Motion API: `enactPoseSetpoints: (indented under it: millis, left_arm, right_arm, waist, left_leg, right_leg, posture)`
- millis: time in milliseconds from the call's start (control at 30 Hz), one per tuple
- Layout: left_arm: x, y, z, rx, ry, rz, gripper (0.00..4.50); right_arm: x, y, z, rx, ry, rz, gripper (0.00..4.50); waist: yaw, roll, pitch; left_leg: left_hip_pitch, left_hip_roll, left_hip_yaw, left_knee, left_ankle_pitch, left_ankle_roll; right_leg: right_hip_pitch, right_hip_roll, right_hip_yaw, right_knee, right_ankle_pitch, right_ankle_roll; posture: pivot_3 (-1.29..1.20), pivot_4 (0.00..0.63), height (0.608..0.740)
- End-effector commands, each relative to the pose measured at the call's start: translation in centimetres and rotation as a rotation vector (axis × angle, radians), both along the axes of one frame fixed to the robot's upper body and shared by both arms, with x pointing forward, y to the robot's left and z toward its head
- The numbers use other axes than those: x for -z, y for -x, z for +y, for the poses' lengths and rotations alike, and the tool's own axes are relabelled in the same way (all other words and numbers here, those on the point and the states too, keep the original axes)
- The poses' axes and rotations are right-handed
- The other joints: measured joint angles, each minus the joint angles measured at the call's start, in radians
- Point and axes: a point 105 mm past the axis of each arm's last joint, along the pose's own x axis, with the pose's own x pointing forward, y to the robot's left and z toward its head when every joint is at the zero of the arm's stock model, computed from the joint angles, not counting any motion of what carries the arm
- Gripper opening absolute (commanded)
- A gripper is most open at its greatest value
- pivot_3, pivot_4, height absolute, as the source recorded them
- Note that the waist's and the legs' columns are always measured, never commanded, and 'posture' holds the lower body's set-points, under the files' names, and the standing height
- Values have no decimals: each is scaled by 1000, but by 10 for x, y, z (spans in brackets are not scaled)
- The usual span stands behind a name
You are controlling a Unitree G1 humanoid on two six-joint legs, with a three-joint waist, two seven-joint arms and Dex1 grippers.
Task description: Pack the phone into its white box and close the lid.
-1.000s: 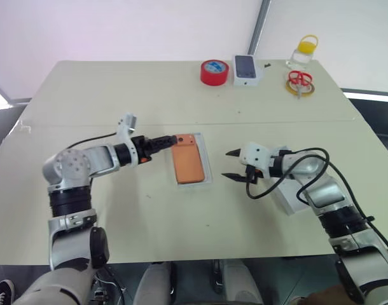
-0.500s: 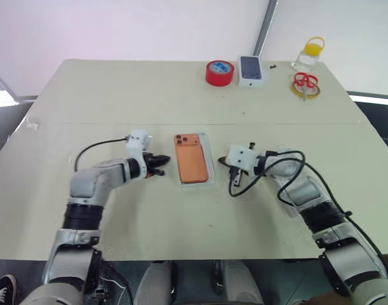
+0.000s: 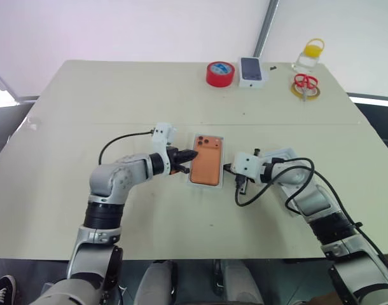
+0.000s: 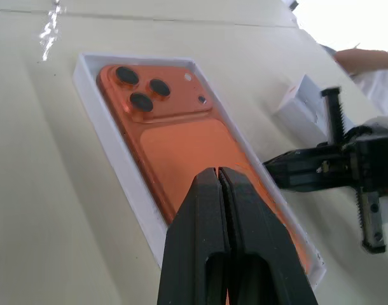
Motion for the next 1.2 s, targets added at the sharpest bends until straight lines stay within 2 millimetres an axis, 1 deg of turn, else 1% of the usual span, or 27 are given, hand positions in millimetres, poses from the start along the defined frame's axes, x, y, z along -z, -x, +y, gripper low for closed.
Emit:
enactPoseSetpoints:
  millis: [33,67,133,200,267,333,367,400,467,533,567,600,667,733,767,833,900,933,1033,1133,1200]
  left_arm:
    - [13,10,-2,57,-85,-9,72]
    - [15,10,-2,55,-88,-10,72]
    - [4,6,0,40,-40,-59,72]
    - [-4,-6,9,-14,-45,-130,72]
    - [-12,-14,15,-53,-23,-163,72]
    - [-28,-21,19,-85,44,-210,72]
    - [-32,-23,22,-98,56,-221,72]
    - [-32,-25,26,-106,30,-242,72]
    - [-15,-26,31,-79,-99,-270,72]
    - [4,-21,26,-28,-148,-237,72]
    - [16,-17,23,-2,-170,-188,72]
    - [24,-14,22,15,-184,-157,72]
    - [39,-8,16,78,-253,-156,72]
    - [37,-8,5,93,-219,-174,72]
    - [31,-8,-3,102,-161,-168,72]
    - [14,-2,-23,178,-94,-267,72]
    - [14,7,-32,256,-114,-360,72]
    - [18,11,-34,292,-136,-392,72]
    - [23,21,-42,352,-115,-417,72]
    - [16,25,-53,371,-48,-409,72]
    - [16,25,-59,378,-46,-410,72]
  right_arm:
    - [-6,6,-5,-22,12,4,0]
    - [-6,8,-6,-29,16,8,0]
    - [-12,6,-6,-18,11,-22,0]
    - [-15,2,-8,3,17,-47,0]
    - [-14,-1,-8,16,18,-53,0]
    - [-13,-2,-7,20,18,-57,0]
    - [-13,-2,-6,18,21,-58,0]
    - [-12,-3,-6,16,22,-61,0]
    - [-12,-6,-6,28,21,-69,0]
    - [-11,-9,-6,32,35,-85,0]
    - [-10,-12,-6,43,43,-97,0]
    - [-10,-15,-7,51,48,-106,0]
    - [-10,-18,-6,52,65,-119,0]
    - [-10,-20,-5,55,60,-124,0]
    - [-10,-20,-5,54,60,-124,0]
    - [-10,-18,-5,49,54,-120,0]
    - [-9,-13,-6,40,42,-108,0]
    - [-8,-11,-7,39,42,-104,0]
    - [-6,-4,-15,42,48,-86,0]
    - [-4,8,-25,38,64,-61,0]
    - [-3,19,-31,28,75,-34,0]
  waist:
    - [2,0,0]
    - [6,0,0]
    - [10,0,0]
    - [11,0,0]
    - [10,0,0]
    - [9,0,0]
    - [9,0,0]
    - [10,0,0]
    - [9,0,0]
    - [8,1,0]
    - [8,1,0]
    - [8,1,0]
    - [11,0,0]
    - [13,2,-2]
    - [13,2,-2]
    - [14,2,-1]
    - [10,2,-1]
    - [9,2,-1]
    - [11,3,-2]
    - [16,3,-2]
    - [19,3,-2]
  left_leg:
    - [0,0,0,0,0,0]
    - [0,1,0,0,0,0]
    - [0,0,0,1,-1,1]
    - [0,0,0,1,-1,1]
    - [0,0,0,1,-1,1]
    - [0,0,0,1,-1,1]
    - [0,0,0,1,-1,1]
    - [0,0,0,1,-1,1]
    - [0,0,0,1,-1,1]
    - [0,0,0,1,-1,1]
    - [0,0,1,1,-1,1]
    - [0,0,1,1,-1,1]
    - [0,0,1,1,-1,2]
    - [0,0,1,1,-1,2]
    - [1,0,1,1,-1,2]
    - [0,0,1,2,-2,3]
    - [0,-1,1,2,-2,4]
    - [0,-1,1,2,-2,4]
    - [0,0,2,2,-2,4]
    - [0,0,1,2,-3,5]
    - [-1,-1,1,3,-3,6]
  right_leg:
    - [0,0,0,0,0,0]
    - [0,0,0,0,0,0]
    - [1,-1,0,-1,-1,-2]
    - [2,-1,0,-1,-2,-3]
    - [1,-1,0,-1,-2,-3]
    - [1,-1,0,-1,-2,-3]
    - [1,-1,0,-1,-2,-3]
    - [1,-1,0,-1,-1,-2]
    - [1,-1,0,-1,-1,-2]
    - [1,-1,0,-1,-1,-2]
    - [1,-1,0,-1,-1,-2]
    - [1,-1,0,-1,-1,-2]
    - [1,-1,0,-1,-1,-2]
    - [2,-1,0,-1,-1,-2]
    - [2,-1,0,-1,-1,-2]
    - [3,-2,0,-1,-1,-2]
    - [3,-2,0,-2,-1,-2]
    - [2,-2,1,-2,-1,-2]
    - [2,-2,0,-2,-1,-2]
    - [2,-2,0,-2,-2,-3]
    - [2,-3,0,-2,-2,-3]
  posture:
    - [0,150,740]
    - [0,150,740]
    - [0,150,740]
    - [0,150,740]
    - [0,150,740]
    - [0,150,740]
    - [0,150,740]
    - [0,150,740]
    - [0,150,740]
    - [0,150,740]
    - [0,150,740]
    - [0,150,740]
    - [0,150,740]
    - [0,150,740]
    - [0,150,740]
    - [0,150,740]
    - [0,150,740]
    - [0,150,740]
    - [0,150,740]
    - [0,150,740]
    - [0,150,740]
